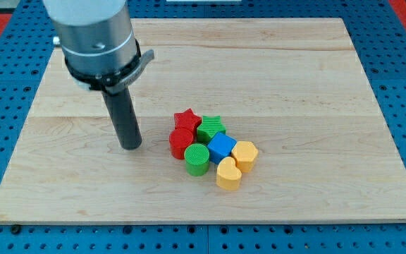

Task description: Touch the yellow heart on the left side

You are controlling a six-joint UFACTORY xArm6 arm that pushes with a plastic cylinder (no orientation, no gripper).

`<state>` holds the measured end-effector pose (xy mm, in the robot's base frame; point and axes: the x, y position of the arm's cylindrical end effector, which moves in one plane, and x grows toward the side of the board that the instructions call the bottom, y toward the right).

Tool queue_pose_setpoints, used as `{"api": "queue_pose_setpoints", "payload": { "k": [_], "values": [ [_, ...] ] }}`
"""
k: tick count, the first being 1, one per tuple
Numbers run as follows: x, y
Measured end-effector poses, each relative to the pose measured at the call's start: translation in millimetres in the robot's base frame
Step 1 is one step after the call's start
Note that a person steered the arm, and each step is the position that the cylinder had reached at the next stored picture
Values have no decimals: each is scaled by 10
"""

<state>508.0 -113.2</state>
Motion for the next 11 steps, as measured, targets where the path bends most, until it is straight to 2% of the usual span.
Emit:
{"api": "queue_pose_setpoints", "payload": {
  "k": [2, 3, 4, 7, 9, 11],
  "values": [
    [412, 352],
    [414, 482],
    [414, 908],
    [537, 1371],
    [601, 1454],
    [691, 2462]
  ]
}}
